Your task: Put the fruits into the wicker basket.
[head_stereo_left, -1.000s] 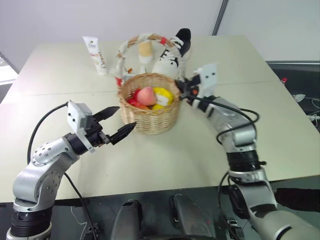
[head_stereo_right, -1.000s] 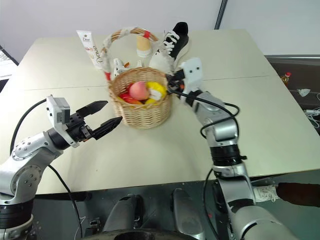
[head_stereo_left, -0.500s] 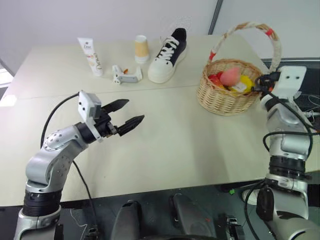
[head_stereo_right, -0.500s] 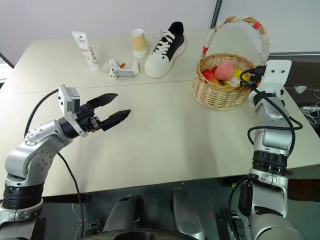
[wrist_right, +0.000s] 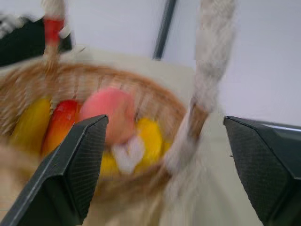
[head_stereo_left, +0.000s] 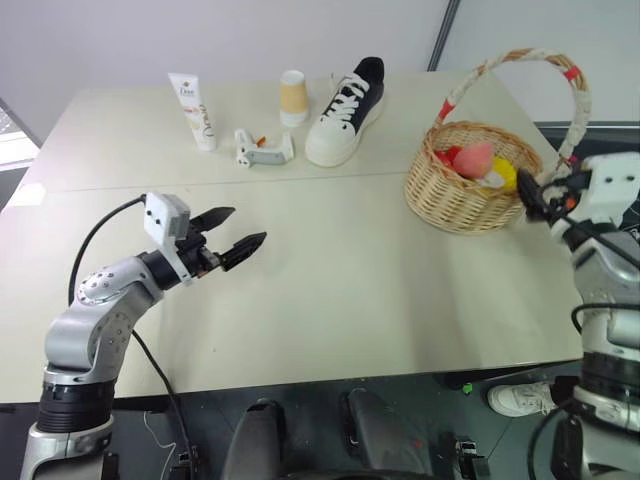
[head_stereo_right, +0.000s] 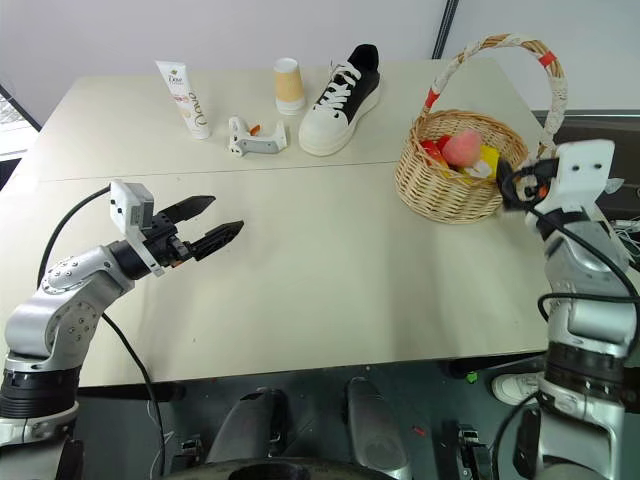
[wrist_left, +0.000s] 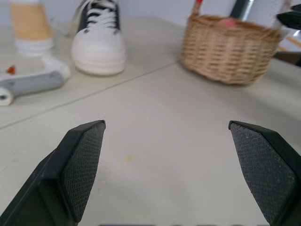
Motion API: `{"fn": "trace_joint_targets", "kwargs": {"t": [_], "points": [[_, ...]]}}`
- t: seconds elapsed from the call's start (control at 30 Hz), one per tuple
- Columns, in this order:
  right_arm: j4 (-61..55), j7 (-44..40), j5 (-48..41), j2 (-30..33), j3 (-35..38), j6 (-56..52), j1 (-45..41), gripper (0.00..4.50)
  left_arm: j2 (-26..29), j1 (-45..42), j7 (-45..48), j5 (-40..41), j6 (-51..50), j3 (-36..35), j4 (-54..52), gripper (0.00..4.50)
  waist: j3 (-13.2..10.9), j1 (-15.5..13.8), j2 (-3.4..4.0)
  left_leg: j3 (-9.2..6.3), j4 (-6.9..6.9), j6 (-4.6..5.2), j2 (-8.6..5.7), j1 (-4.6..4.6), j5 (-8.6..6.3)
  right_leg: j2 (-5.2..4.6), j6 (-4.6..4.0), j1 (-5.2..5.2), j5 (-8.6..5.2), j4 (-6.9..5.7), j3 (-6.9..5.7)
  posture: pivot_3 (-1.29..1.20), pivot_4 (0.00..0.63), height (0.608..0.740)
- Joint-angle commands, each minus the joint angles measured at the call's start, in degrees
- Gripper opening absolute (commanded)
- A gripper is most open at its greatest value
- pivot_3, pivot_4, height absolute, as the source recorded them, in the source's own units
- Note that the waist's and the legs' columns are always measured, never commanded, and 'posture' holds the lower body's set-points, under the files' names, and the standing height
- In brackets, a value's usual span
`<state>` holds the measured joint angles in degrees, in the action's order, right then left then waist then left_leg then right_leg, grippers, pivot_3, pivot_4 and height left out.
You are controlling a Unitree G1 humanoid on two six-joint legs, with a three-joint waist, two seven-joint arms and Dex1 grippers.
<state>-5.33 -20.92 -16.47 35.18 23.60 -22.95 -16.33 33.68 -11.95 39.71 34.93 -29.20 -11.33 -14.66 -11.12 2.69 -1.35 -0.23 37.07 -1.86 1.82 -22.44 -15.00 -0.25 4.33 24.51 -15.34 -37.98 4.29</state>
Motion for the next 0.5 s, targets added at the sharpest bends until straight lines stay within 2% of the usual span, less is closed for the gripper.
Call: {"fn": "trace_joint_targets", "kwargs": {"t": [0.03, 0.17, 0.23, 0.5], "points": [[-6.0, -10.2, -4.0, 2.4, -1.6, 1.7, 5.5, 4.06, 1.0, 3.5, -1.6, -2.3, 2.7, -4.7, 1.7, 4.50, 0.0, 0.1, 0.00, 0.00, -0.01, 0.00, 0.01, 0.02, 0.00, 0.01, 0.00, -0.02, 0.00, 0.00, 0.00, 0.00, 0.150, 0.740], [-12.9, -19.5, -8.0, 1.9, -10.5, 0.2, 8.6, 4.06, 0.1, 10.1, -3.9, -3.9, 5.1, -9.0, 2.7, 4.50, 0.0, 1.0, 0.00, -0.01, -0.01, 0.02, 0.10, 0.07, -0.01, 0.09, -0.02, -0.01, -0.01, -0.03, 0.01, 0.00, 0.150, 0.740], [-10.7, -20.3, -6.1, 0.1, -14.8, 2.1, 7.1, 4.06, -0.7, 13.9, -5.3, -4.6, 6.2, -10.8, 1.7, 4.50, 0.0, 1.2, -0.02, -0.05, 0.00, 0.02, 0.12, 0.06, -0.01, 0.11, -0.02, -0.02, -0.01, -0.04, 0.00, 0.00, 0.150, 0.740], [-0.1, -23.6, -4.4, -3.1, -19.5, 6.6, 0.6, 4.06, -2.6, 21.1, -7.3, -3.5, 7.1, -14.3, -4.1, 4.50, 0.0, 0.2, -0.07, -0.02, 0.06, 0.01, 0.00, 0.01, -0.01, -0.24, 0.00, -0.06, -0.02, -0.01, -0.09, 0.00, 0.150, 0.740]]}}
